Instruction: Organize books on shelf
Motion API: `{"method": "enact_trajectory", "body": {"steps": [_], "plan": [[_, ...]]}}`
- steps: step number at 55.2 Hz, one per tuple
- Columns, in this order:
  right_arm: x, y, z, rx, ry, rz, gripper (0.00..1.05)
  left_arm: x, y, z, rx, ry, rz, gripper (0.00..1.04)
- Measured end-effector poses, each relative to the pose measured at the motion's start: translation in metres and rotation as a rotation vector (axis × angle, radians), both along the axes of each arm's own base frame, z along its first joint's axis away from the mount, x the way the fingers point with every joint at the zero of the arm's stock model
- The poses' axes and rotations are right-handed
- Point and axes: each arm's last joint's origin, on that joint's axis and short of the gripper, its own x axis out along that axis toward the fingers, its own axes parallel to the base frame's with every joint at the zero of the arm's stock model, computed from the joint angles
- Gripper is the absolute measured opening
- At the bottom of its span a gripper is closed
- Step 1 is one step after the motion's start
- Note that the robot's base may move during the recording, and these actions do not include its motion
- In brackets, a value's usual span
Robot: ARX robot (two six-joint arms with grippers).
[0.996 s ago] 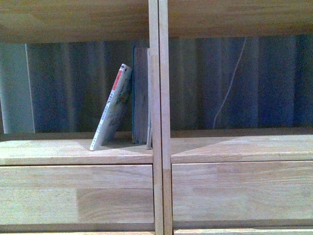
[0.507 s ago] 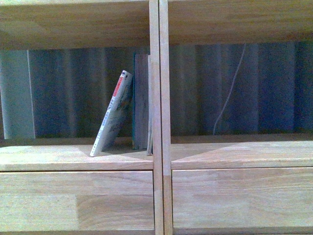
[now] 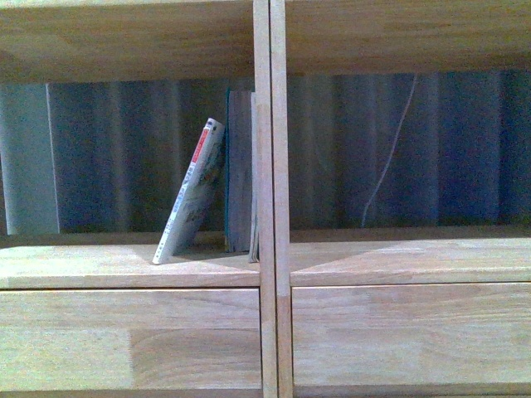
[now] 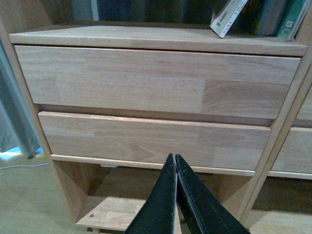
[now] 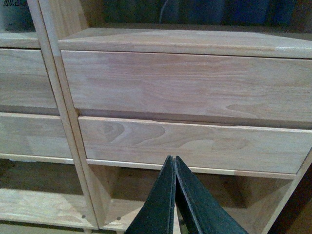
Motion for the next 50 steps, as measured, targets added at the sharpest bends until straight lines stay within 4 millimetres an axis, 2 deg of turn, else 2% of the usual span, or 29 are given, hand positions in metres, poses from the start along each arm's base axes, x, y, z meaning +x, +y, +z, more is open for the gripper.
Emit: {"method": "enact_trajectory", "body": {"steps": [9, 33, 45, 50], "plan": [[0.000, 0.000, 0.000, 0.000, -0.007, -0.001, 0.03, -0.011, 0.000, -0.003, 0.001, 0.010, -0.001, 0.03], [0.000, 0.000, 0.000, 0.000, -0.009, -0.001, 0.04, -0.011, 0.000, -0.002, 0.002, 0.002, 0.000, 0.03], [0.000, 0.000, 0.000, 0.000, -0.010, -0.001, 0.39, -0.011, 0.000, -0.002, 0.002, 0.002, 0.000, 0.39], [0.000, 0.000, 0.000, 0.000, -0.010, -0.001, 0.57, -0.011, 0.000, -0.002, 0.002, 0.002, 0.000, 0.57]]}}
